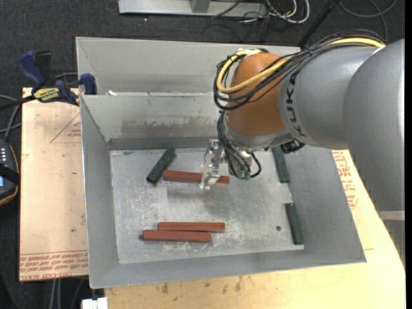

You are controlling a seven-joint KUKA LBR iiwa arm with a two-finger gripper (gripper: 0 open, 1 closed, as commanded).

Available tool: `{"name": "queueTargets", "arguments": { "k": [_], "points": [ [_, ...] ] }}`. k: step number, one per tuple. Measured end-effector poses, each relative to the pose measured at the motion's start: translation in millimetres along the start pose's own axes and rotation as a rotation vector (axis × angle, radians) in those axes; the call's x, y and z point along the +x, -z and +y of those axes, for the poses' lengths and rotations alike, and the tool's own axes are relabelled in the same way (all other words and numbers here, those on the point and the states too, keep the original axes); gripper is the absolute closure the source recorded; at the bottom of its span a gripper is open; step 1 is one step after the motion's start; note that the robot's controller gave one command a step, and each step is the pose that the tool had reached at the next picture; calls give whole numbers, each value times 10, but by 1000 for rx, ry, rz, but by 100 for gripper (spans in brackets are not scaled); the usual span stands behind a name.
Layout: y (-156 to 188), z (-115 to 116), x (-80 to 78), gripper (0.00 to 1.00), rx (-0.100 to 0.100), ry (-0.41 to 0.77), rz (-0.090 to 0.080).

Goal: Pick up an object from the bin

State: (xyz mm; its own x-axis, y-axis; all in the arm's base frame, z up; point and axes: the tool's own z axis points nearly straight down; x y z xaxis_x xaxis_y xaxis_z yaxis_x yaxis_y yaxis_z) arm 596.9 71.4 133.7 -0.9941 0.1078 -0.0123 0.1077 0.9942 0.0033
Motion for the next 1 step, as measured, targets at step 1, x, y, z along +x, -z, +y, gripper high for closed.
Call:
{"name": "queueTargets", "arguments": {
  "k": [1],
  "points": [
    [1229,-18,-112,100,0,-58,1]
  ]
}}
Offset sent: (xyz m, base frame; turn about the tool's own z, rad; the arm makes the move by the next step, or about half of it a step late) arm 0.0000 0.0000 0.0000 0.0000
